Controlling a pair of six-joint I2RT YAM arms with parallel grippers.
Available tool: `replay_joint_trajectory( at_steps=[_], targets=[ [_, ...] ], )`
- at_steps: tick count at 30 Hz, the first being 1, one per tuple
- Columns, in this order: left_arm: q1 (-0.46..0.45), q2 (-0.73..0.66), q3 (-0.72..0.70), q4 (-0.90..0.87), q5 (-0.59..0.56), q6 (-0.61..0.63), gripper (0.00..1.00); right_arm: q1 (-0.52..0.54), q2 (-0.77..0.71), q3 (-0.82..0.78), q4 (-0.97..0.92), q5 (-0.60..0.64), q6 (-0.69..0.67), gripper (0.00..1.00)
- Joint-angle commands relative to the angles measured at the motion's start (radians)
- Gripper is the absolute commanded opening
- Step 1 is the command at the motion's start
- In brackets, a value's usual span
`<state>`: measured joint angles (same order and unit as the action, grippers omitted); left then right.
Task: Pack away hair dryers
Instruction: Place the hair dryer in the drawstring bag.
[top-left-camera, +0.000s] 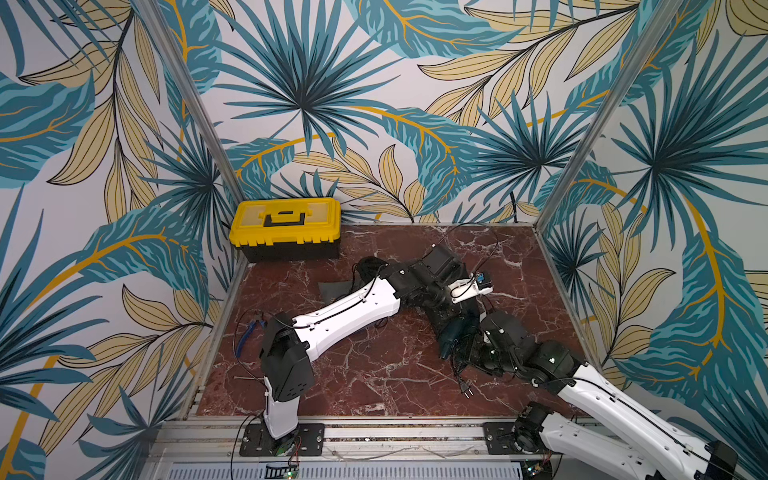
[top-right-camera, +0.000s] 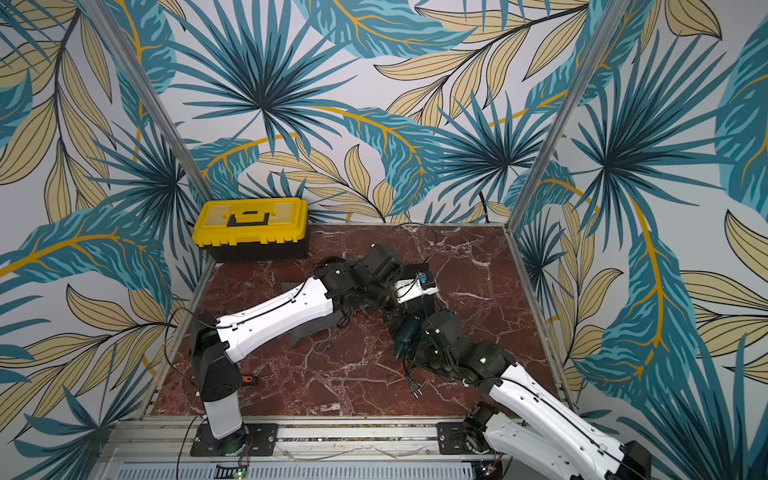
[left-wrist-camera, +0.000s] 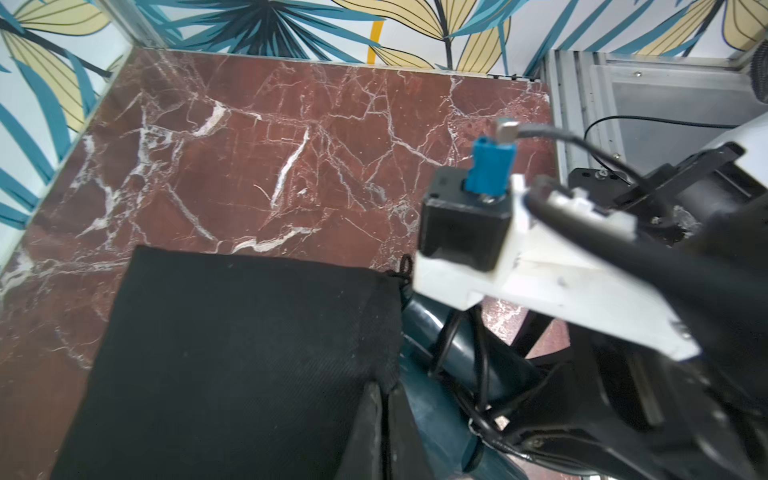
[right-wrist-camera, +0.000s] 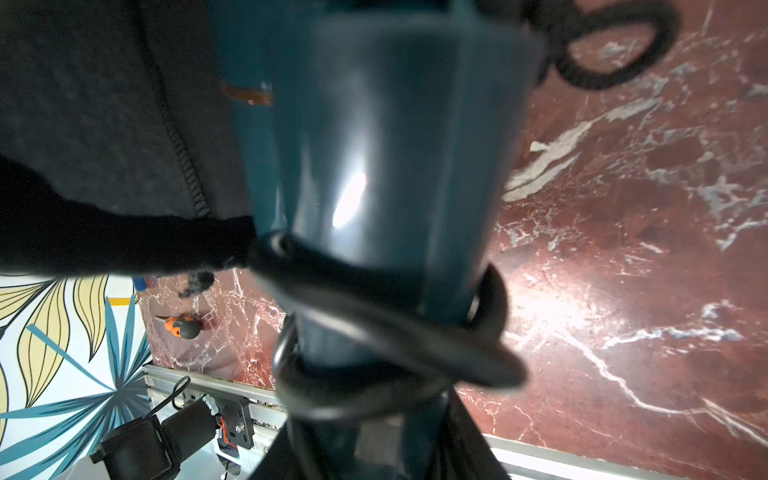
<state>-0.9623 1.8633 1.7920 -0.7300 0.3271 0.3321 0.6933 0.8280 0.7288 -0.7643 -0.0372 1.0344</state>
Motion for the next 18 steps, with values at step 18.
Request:
replay_joint_trajectory(
  at_steps=[18],
  targets=[
    [-0.017,0.010,-0.038,-0.079,0.149,0.071,0.00,-0.020,-0.032,0.037,0.074,-0.024,-0.096,0.00]
  ],
)
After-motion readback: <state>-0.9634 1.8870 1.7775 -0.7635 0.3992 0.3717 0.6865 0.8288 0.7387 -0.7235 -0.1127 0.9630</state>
